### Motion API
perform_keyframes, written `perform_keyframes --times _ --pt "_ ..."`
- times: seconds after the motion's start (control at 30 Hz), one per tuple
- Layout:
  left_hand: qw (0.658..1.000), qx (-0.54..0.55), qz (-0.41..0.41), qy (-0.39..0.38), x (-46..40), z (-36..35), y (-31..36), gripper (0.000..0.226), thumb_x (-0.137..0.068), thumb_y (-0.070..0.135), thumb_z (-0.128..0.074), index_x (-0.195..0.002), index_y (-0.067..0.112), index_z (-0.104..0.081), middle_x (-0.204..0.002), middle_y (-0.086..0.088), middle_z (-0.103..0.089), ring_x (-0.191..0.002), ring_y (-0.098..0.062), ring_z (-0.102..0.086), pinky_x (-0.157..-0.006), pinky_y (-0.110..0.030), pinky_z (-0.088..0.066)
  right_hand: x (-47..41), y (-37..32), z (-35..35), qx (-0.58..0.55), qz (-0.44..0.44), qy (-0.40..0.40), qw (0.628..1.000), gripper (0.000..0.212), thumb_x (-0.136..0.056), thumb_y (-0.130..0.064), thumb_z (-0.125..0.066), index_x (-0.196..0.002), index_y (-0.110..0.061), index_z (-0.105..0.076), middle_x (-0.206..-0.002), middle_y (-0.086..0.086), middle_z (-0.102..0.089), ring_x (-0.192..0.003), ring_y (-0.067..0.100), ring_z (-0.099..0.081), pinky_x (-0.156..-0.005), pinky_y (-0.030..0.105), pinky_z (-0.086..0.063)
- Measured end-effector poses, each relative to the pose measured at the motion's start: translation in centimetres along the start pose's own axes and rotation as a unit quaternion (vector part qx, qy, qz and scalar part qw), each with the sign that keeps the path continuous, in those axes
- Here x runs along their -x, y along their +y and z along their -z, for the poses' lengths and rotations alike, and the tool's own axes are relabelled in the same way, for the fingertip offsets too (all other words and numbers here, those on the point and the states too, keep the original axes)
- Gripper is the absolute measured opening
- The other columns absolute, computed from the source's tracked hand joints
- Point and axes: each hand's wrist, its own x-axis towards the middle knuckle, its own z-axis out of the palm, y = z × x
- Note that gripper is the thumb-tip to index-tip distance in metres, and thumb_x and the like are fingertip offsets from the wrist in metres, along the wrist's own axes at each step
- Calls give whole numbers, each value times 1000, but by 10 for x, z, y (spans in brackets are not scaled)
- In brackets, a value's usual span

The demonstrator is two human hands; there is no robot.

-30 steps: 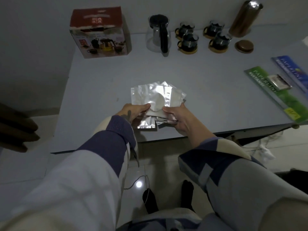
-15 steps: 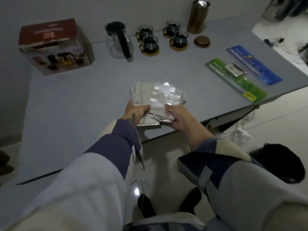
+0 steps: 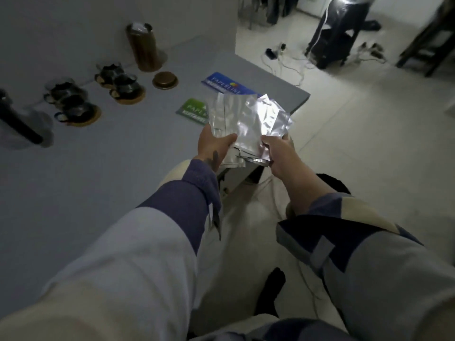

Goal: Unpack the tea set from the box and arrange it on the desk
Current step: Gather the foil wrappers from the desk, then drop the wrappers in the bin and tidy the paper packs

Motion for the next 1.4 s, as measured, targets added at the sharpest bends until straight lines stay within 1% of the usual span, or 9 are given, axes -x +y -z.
perform_keyframes --times 0.13,0.3,0.4,0.53,0.67,0.73,0.83,1.03,1.4 --pt "998 0 -2 -60 -29 -108 11 99 -53 41 -78 -139 8 -41 -137 -11 -53 -123 -28 -54 -104 -46 -45 -51 -39 88 -8 -5 76 997 62 -60 -14 -53 -121 -28 -46 -110 10 -56 -99 32 -59 -80 44 -48" --pt "992 -7 17 -124 -43 -233 7 78 -76 23 -76 -142 6 -37 -140 -8 -49 -127 -25 -48 -110 -42 -39 -90 -69 191 -7 28 141 990 15 -73 -5 -56 -84 -15 -52 -66 3 -47 -56 16 -42 -51 24 -34" --pt "986 -25 54 -159 -55 -295 -12 92 -67 35 -78 -145 10 -35 -146 -9 -45 -132 -27 -45 -108 -47 -41 -116 -67 244 -13 20 172 985 15 -74 0 -55 -74 -15 -53 -66 3 -49 -59 19 -46 -55 26 -38" --pt "974 -71 82 -201 -68 -358 -46 89 -65 41 -77 -140 13 -39 -139 -8 -52 -125 -27 -52 -105 -46 -45 -156 -40 297 -26 -23 200 979 32 -71 -2 -56 -102 -9 -62 -87 8 -61 -75 24 -56 -64 33 -47" --pt "936 -168 130 -282 -83 -399 -88 124 -66 44 -81 -152 23 5 -157 -9 -25 -141 -27 -32 -113 -46 -34 -193 4 342 48 -196 162 966 73 -84 -23 -70 -143 -5 -29 -131 2 -46 -112 21 -51 -88 35 -42" --pt "913 -251 120 -299 -88 -407 -109 126 -72 37 -80 -151 22 16 -160 -8 -16 -145 -26 -23 -118 -42 -27 -200 27 359 116 -261 144 948 94 -77 -36 -75 -149 -10 -21 -148 4 -37 -134 26 -40 -102 40 -35" --pt "888 -334 96 -301 -94 -414 -123 114 -79 31 -76 -153 17 10 -160 -6 -16 -146 -25 -21 -119 -38 -24 -210 39 368 162 -247 141 945 70 -83 -19 -70 -142 -5 -35 -135 4 -47 -129 25 -47 -90 30 -38" --pt "864 -397 51 -306 -106 -422 -108 104 -81 34 -73 -154 15 -1 -158 -7 -23 -145 -26 -24 -118 -37 -26 -226 8 353 198 -216 94 951 73 -87 -17 -66 -148 -9 -27 -147 15 -40 -131 29 -45 -107 35 -40" --pt "917 -358 -8 -175 -136 -339 8 91 -88 27 -67 -154 12 -7 -158 -7 -26 -143 -24 -30 -115 -32 -27 -219 -106 241 299 -78 -20 951 62 -90 -16 -63 -145 -9 -35 -144 13 -44 -131 25 -45 -103 29 -37"
